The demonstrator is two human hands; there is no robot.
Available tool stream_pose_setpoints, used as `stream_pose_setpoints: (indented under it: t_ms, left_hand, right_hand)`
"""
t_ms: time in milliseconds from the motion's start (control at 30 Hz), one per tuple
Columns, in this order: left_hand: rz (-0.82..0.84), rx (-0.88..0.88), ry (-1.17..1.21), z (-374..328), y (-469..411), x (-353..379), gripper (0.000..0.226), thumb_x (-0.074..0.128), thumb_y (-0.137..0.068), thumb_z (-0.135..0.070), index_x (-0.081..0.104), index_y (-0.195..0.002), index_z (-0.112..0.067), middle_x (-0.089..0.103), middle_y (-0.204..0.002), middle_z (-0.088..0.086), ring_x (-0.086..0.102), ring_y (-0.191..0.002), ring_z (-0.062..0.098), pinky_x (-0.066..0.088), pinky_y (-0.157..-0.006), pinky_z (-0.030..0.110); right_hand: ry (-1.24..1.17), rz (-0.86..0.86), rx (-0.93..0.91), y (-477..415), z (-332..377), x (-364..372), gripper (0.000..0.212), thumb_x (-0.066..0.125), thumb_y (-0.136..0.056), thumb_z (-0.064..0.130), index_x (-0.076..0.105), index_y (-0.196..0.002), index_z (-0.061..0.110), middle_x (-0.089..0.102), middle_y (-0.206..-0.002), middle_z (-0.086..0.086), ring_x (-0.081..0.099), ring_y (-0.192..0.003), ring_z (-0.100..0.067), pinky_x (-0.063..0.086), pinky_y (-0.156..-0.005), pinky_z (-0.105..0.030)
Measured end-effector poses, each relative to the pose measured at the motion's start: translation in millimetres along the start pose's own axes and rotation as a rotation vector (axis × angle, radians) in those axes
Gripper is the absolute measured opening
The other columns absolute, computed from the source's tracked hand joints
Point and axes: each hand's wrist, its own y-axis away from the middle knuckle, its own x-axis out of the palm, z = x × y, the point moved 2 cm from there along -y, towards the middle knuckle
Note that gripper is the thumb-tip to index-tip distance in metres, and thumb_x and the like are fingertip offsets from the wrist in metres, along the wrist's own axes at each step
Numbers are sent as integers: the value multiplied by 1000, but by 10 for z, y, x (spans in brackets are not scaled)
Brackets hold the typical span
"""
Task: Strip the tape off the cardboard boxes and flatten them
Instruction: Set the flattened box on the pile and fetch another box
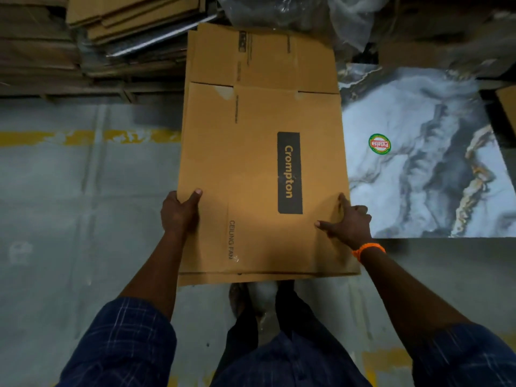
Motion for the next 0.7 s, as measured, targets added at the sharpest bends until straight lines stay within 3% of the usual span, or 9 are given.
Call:
stream_pose_setpoints:
  t_ms: [200,300,400,533,700]
  left_hand:
    - [85,40,-162,-94,63,200,68,68,-90,-57,54,-132,-5,63,-129,18,60,-118,37,50,-97,45]
    - [46,-8,-391,-286,183,301,85,64,-93,-53,28,-154,-5,36,-155,23,36,-142,42,34,-114,55]
    - [35,241,-621,-693,569,545,94,65,-94,-44,8,-161,-11,10,-167,20,10,-153,39,15,-121,57]
    - [169,510,-655,-1162,1288,1167,83,60,-98,-42,14,-162,-18,9,-168,17,7,-155,36,17,-123,52]
    - [264,764,-718,-1679,2126,2090,71,58,-98,-44,29,-159,-21,19,-167,14,15,-153,37,23,-122,49]
  right_hand:
    - [11,1,0,18,-180,-87,118,83,-70,61,16,-161,25,33,-141,-24,34,-132,-45,35,-110,-49]
    - [84,-1,-22,43,-132,-150,111,80,-74,59,18,-159,24,33,-143,-23,35,-132,-45,40,-107,-53]
    - [158,-54,-114,166,-73,-192,97,72,-83,55,20,-158,22,27,-152,-22,28,-140,-43,39,-106,-56]
    - [82,-131,-249,320,-237,-306,87,64,-91,51,20,-159,21,21,-159,-21,18,-146,-40,34,-113,-52]
    - [-76,-228,-318,153,-915,-809,78,66,-92,46,32,-157,19,33,-156,-19,23,-146,-35,34,-113,-45]
